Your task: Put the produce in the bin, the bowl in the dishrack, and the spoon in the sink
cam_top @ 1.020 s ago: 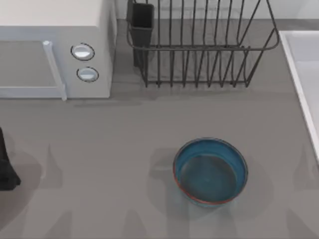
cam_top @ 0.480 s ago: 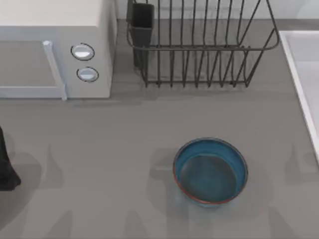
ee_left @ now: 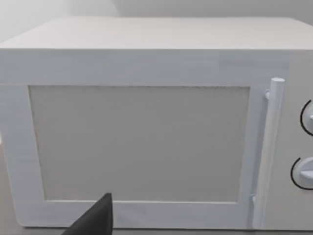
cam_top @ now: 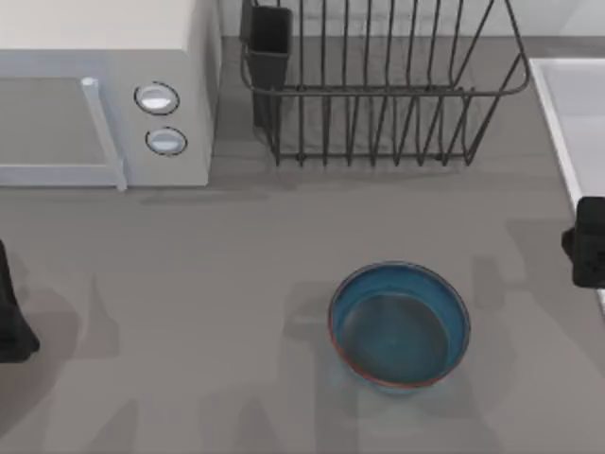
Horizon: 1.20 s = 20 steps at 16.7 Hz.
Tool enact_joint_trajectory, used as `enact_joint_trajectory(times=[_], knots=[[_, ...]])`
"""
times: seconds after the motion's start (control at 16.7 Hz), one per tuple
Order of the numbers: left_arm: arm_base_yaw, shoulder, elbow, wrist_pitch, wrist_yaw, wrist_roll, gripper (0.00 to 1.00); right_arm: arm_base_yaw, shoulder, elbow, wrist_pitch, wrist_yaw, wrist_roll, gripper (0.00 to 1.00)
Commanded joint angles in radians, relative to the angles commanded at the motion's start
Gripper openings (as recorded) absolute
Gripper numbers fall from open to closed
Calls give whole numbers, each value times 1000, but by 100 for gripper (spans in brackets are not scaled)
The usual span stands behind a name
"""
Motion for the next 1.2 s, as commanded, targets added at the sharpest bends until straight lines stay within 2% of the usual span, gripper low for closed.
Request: enact_joint_trajectory(times=[0.3,0.6,0.78,1.2], knots=[[0,0,0,0,0,0,100,135,436,340,-301,-7,140,100],[0,0,0,0,0,0,100,227,728,585,-494,-1,232,100],[0,0,0,0,0,0,100,250,798,651,-542,5,257,100],[0,0,0,0,0,0,100,248,806,638,-527,5,256,100]])
